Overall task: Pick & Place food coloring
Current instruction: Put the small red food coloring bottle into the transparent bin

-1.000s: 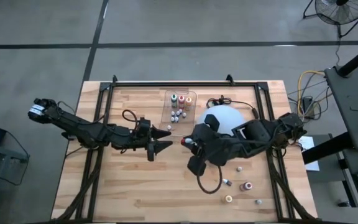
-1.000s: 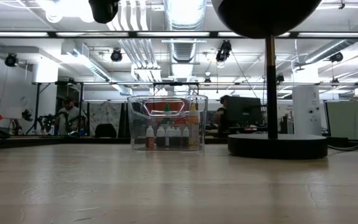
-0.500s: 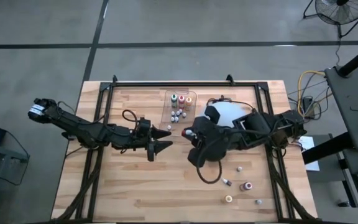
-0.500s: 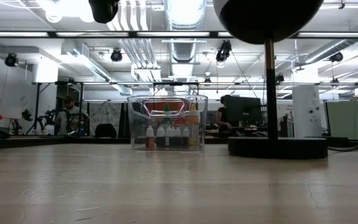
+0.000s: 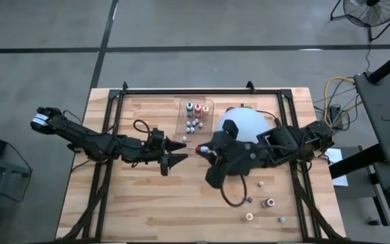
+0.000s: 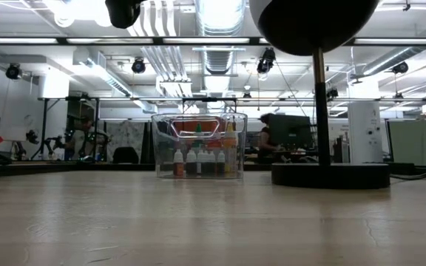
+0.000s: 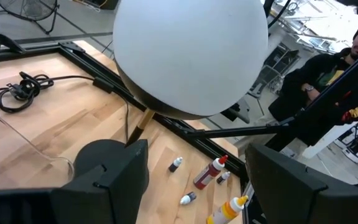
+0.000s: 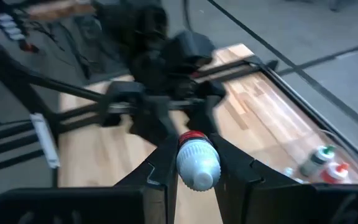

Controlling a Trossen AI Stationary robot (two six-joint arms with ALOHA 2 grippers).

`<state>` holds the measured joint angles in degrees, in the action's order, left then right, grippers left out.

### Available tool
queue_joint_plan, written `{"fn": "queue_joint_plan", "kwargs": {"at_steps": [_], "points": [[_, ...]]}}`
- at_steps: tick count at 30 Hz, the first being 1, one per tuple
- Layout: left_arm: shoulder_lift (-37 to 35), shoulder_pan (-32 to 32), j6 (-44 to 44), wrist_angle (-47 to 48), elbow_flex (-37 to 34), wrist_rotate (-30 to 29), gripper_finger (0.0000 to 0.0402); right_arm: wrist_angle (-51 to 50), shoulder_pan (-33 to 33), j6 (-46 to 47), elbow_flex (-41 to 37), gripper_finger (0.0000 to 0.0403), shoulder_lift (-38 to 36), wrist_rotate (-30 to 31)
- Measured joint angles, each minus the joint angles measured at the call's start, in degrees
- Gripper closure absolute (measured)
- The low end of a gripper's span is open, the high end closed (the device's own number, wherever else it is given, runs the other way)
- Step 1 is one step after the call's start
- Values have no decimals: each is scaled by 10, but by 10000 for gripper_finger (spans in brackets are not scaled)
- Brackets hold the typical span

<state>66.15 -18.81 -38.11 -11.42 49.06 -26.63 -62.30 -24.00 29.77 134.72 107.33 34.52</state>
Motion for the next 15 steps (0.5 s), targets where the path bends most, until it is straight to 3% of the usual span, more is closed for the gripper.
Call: {"fn": "queue_joint_plan", "kwargs": {"at_steps": [9,15], "points": [[-9,1,0,25,0,6,161,12,-36,5,-8,335,39,8],[-49,1,-2,106,0,5,161,11,-41,29,-8,335,97,-51]]}}
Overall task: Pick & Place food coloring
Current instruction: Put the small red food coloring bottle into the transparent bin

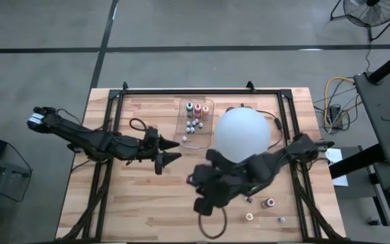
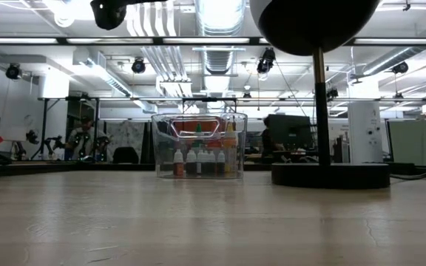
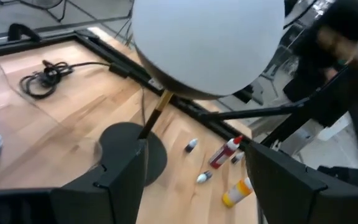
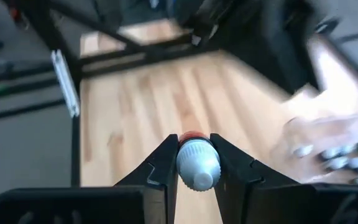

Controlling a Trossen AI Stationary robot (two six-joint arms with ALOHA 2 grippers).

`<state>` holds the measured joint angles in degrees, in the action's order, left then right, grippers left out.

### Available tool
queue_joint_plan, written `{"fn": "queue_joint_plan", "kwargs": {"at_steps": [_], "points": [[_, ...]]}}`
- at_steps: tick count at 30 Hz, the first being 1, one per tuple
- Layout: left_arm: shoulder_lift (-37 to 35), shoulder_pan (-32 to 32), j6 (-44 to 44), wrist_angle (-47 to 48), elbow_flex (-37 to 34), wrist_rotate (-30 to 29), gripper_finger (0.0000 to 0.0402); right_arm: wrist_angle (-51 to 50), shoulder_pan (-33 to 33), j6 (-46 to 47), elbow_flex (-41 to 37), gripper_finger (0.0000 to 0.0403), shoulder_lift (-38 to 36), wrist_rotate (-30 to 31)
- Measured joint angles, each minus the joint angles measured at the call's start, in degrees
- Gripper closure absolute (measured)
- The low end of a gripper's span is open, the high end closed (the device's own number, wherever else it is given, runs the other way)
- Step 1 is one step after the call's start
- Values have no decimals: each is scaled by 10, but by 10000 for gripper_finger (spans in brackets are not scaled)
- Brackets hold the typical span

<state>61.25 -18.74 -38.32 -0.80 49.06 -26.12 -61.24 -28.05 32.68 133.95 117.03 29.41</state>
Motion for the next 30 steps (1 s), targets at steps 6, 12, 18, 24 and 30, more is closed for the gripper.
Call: {"fn": "queue_joint_plan", "kwargs": {"at_steps": [6,12,18,24,30], "points": [[-37,0,6,29,0,-1,161,-5,0,14,0,335,62,-54],[-58,0,5,45,0,1,161,-9,-1,35,0,335,105,-89],[-61,0,1,46,-4,16,161,-13,-1,45,0,335,138,-109],[-61,-1,-8,48,-6,34,161,-12,-1,53,0,335,163,-140],[-64,-1,-11,68,-6,56,161,-10,2,48,0,335,181,-164]]}}
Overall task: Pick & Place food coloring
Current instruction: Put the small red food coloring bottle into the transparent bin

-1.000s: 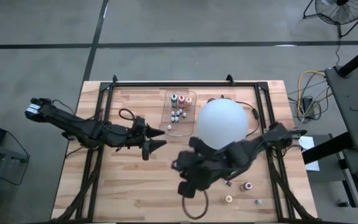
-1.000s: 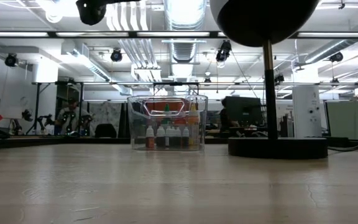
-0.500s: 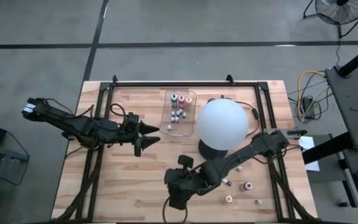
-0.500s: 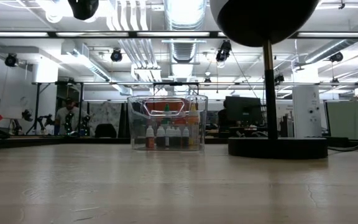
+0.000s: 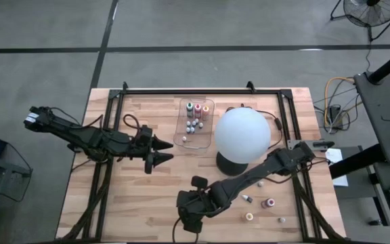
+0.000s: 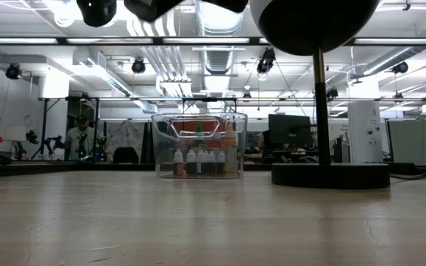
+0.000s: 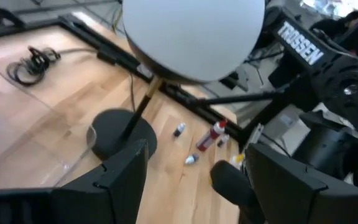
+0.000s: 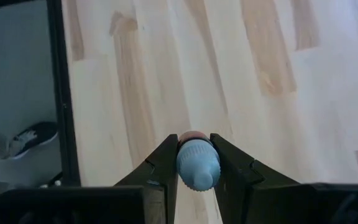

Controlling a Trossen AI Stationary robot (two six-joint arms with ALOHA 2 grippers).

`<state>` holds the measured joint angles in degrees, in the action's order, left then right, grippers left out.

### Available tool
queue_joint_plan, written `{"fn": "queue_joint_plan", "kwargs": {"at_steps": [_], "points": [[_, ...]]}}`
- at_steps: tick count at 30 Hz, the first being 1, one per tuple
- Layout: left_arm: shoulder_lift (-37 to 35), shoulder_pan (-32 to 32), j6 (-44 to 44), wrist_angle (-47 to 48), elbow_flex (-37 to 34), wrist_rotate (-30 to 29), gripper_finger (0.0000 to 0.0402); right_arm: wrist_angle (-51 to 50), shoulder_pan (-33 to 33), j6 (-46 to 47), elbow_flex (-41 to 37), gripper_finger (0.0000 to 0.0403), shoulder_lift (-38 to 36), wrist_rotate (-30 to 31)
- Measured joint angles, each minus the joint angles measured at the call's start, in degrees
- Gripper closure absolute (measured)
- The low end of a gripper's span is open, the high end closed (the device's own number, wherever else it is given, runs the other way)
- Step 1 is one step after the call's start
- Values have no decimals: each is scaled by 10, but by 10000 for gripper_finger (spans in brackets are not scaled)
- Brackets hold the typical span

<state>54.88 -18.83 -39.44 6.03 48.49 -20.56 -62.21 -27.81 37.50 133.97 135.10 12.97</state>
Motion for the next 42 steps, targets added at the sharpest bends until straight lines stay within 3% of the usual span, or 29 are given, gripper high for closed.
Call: {"fn": "queue_joint_plan", "kwargs": {"at_steps": [9,21,33,42], "points": [[-4,-1,-15,77,0,41,161,6,18,-15,0,335,31,-31],[-4,-2,-16,91,0,61,161,12,29,-34,1,335,65,-62],[-4,-2,-12,91,0,61,161,12,22,-42,-6,335,65,-55],[-4,-2,-11,91,0,61,161,-21,-15,25,-2,335,61,-31]]}}
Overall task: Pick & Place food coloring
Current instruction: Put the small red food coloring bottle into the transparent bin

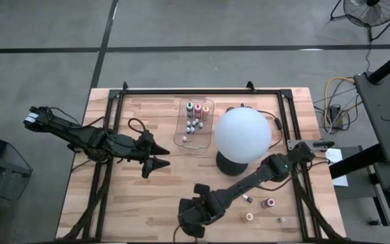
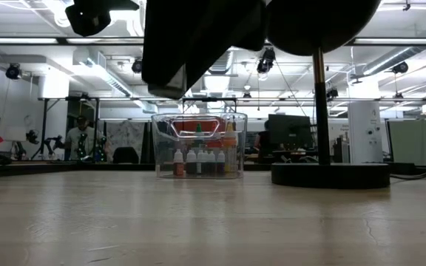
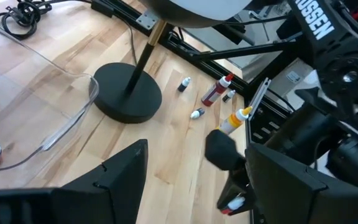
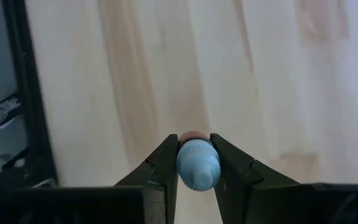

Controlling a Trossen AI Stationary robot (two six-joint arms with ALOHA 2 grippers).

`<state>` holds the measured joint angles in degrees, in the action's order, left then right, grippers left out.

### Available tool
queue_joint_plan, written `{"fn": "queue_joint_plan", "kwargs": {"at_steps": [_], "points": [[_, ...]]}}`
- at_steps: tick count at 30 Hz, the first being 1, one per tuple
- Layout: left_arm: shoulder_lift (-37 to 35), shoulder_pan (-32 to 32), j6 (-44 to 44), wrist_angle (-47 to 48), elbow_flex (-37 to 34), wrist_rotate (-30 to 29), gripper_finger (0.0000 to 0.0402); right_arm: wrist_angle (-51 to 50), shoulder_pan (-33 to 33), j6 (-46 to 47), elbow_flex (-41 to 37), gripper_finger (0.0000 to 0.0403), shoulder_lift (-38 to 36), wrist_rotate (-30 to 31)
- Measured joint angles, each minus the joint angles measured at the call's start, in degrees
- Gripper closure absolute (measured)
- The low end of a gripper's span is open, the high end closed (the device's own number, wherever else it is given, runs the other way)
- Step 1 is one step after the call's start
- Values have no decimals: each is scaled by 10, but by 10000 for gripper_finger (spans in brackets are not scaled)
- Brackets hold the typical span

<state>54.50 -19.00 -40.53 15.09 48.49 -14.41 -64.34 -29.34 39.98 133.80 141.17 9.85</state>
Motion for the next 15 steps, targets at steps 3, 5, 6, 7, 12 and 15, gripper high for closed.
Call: {"fn": "queue_joint_plan", "kwargs": {"at_steps": [3,5,6,7,12,15], "points": [[0,0,-1,0,0,0,161,-1,-12,15,0,335,-1,1],[0,0,-1,0,0,0,161,-1,-18,26,0,335,-1,2],[0,0,-1,0,0,0,161,-1,-20,32,0,335,-1,2],[0,0,-1,0,0,0,161,-1,-21,34,-1,335,-1,4],[0,0,-5,0,0,0,161,2,-21,38,-10,335,-1,8],[0,0,-6,0,0,0,161,10,-21,40,-25,335,-1,8]]}}
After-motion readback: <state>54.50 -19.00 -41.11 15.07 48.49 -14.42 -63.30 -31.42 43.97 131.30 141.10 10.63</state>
